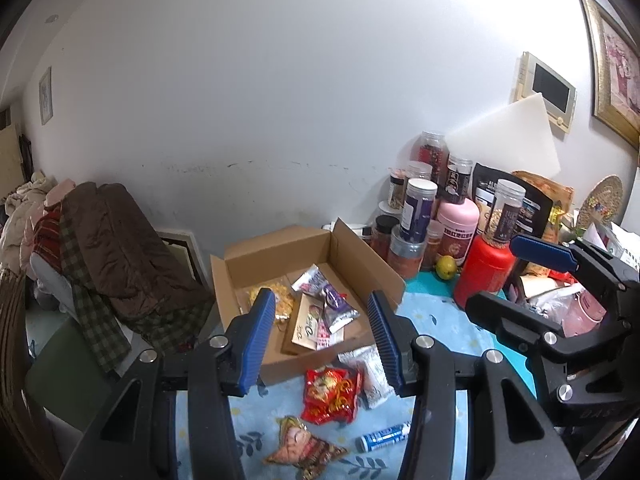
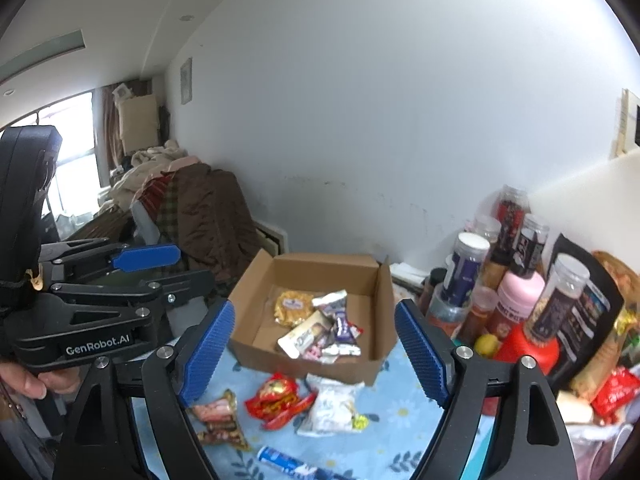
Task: Organize snacks
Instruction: 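Withdraw both tools from the box back over the snack pile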
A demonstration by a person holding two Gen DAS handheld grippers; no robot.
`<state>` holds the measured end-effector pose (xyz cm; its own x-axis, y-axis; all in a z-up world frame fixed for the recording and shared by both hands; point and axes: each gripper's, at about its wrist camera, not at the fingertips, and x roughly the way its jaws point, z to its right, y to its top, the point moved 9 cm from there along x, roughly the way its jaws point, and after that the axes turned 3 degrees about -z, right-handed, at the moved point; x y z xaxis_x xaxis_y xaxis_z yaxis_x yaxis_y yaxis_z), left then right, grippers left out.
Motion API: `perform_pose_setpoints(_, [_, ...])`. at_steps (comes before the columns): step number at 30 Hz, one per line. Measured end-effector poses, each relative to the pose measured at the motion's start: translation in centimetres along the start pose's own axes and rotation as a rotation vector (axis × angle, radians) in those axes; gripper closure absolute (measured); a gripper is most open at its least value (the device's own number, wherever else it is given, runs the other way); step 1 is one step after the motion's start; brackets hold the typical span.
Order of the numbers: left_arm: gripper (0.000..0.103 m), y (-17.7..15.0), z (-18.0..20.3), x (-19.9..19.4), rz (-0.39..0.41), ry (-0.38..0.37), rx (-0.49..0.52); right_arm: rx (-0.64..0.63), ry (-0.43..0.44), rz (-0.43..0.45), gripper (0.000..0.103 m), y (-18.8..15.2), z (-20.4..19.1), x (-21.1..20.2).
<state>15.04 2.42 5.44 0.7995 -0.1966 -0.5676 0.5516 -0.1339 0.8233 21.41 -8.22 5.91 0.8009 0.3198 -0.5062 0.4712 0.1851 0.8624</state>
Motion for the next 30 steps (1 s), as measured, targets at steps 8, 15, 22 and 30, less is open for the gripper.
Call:
perform_pose_setpoints(8, [0.055,-3.0,1.4,-0.3,-0.031,-0.062,0.022,0.032,-0.006,-0.018,0.020,-3.3,0.1,-1.5])
perform_pose_setpoints(15, [0.055,-6.2,2.1,0.3,-0.066,-0.105,0.027,0.051,-0.003,-0.064,0.020,-6.8,0.3,-1.8])
perform_pose_setpoints(22, [0.055,-9.1,2.3,1.6,-0.113,-0.118,0.001,0.088,0.019,-0.138,0.020,-10.9,0.5,-0.5])
perform_pose_setpoints(30, [0.055,-12.2,2.5,3.7,-0.175,-0.121,-0.002,0.104,0.045,-0.214,0.020,-14.3,0.7,1.9])
